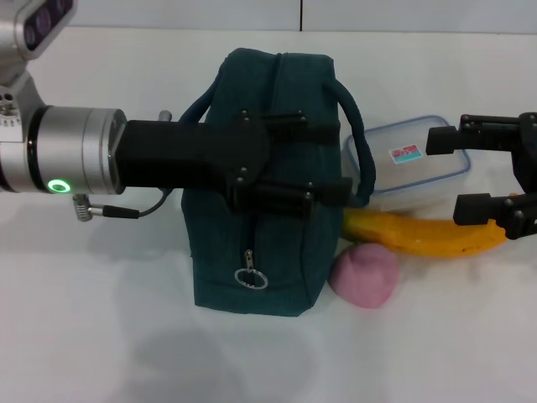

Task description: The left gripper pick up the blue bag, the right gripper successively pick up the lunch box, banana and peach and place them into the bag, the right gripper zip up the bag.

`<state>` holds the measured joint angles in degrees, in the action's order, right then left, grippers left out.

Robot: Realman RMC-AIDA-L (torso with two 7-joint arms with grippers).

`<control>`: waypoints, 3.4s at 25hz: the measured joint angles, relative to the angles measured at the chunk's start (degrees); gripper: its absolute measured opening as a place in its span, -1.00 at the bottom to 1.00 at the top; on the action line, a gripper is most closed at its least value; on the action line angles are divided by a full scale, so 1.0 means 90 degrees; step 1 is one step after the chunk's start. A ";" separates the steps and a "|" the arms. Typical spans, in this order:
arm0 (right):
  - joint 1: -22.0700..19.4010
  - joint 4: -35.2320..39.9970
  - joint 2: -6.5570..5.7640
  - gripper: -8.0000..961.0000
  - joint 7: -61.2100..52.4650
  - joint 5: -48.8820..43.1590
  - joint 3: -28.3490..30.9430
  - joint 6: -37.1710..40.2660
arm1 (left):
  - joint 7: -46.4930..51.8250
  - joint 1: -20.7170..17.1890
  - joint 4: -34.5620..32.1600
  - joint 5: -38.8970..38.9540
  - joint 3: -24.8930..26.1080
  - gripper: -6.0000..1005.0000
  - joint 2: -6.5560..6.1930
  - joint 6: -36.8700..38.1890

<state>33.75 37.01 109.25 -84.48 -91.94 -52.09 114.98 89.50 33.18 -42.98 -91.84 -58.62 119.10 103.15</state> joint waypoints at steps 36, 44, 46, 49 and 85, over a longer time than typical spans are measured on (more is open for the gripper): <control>-0.0342 -0.0064 -0.0019 0.81 0.0096 0.0001 0.0007 -0.0186 | 0.5211 -0.0036 -0.3550 -0.2256 0.1142 0.62 -0.0271 -0.0509; -0.0438 -0.0049 0.0000 0.82 0.0106 0.0001 0.0007 -0.0245 | 0.6009 -0.0045 -0.3722 -0.2931 0.1037 0.60 -0.0294 -0.0472; -0.0439 -0.0049 0.0002 0.82 0.0107 0.0001 0.0007 -0.0255 | 0.6052 -0.0025 -0.3691 -0.3110 0.0913 0.59 -0.0266 -0.0475; -0.0440 -0.0051 0.0002 0.81 0.0108 0.0001 0.0007 -0.0301 | 0.6089 0.0016 -0.3665 -0.3264 0.0694 0.58 -0.0212 -0.0494; -0.0649 -0.0086 0.0082 0.81 0.0109 0.0049 0.0189 -0.0418 | 0.6482 0.0467 -0.3349 -0.3977 0.0612 -0.33 -0.0225 -0.0592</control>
<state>27.92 36.24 109.98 -83.50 -91.50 -50.39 111.22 147.83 37.38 -73.12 -127.63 -53.11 117.07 97.82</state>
